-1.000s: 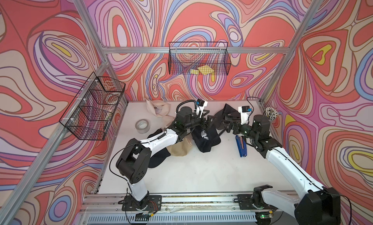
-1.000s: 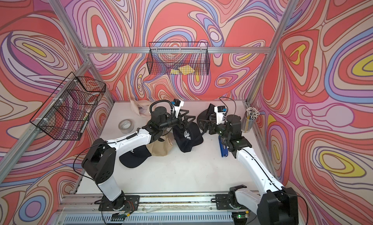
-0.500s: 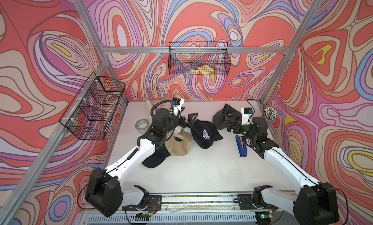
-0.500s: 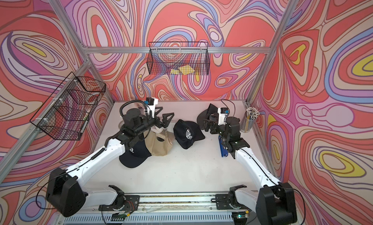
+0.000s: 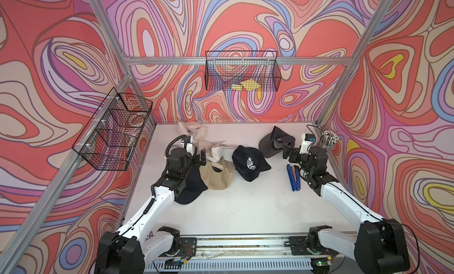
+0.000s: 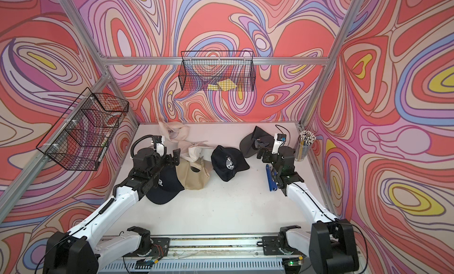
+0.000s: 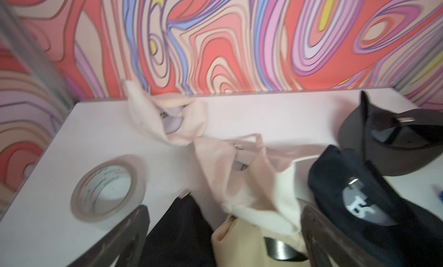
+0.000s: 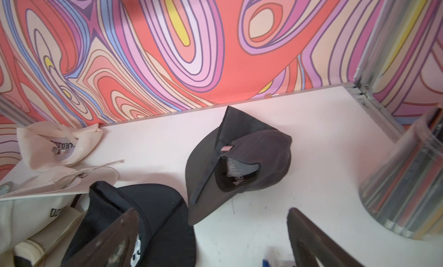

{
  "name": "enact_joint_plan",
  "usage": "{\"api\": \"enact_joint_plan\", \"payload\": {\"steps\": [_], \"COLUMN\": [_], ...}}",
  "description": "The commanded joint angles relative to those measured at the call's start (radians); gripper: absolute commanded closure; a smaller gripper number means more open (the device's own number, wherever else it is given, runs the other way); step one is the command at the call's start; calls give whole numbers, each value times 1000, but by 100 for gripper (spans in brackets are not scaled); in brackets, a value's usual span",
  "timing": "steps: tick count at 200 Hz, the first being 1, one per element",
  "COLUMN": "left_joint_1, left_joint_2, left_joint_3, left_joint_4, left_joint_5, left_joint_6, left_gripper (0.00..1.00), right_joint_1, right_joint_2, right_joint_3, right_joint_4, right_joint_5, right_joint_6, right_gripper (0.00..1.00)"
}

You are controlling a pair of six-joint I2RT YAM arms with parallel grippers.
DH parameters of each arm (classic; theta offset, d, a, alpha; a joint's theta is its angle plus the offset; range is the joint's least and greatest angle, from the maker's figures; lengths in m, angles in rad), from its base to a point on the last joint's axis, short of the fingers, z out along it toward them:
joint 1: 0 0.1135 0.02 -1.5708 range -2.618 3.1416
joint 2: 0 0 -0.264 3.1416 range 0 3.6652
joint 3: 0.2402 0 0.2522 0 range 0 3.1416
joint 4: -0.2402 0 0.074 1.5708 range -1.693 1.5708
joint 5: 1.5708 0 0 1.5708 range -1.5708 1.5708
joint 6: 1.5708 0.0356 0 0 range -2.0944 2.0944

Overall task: Open the adjustable buckle of the baseball cap
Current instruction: Reset both arms

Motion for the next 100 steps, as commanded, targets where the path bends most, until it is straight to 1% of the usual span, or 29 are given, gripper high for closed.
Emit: {"api": "enact_joint_plan", "payload": {"steps": [1,20,32,34,42,51,62,79,84,92,100], "left_joint_1": [43,84,97,98,105,120,150,200,212,221,222], "left_joint_2": [-11,18,43,47,62,81,105,161,178,203,223], "left_joint_3": [-58,-100,-114,-143,-169,-185,-200,-214,-204,-185,-193], "left_joint_4": [81,143,196,205,244,280,311,366,351,324,359], "left_joint_5": [-40,-2,-29,-37,-68,-74,-56,23,48,47,23], "left_joint_6": [19,26,34,35,34,25,3,-25,-33,-24,3], "left_gripper": [1,1,1,1,1,1,0,1,1,1,1], "right_joint_1": [-37,-75,-97,-100,-110,-118,-119,-119,-120,-120,-120], "right_joint_2": [18,39,54,57,71,94,128,185,202,223,242], "right_joint_3": [-32,-59,-76,-78,-87,-94,-108,-135,-150,-179,-208], "right_joint_4": [70,119,153,158,185,220,272,356,392,454,531], "right_joint_5": [52,59,57,56,46,5,-21,15,26,33,42], "right_joint_6": [-25,-41,-49,-51,-57,-76,-98,-101,-101,-127,-147], "right_gripper": [2,2,2,2,2,2,2,2,2,2,2]}}
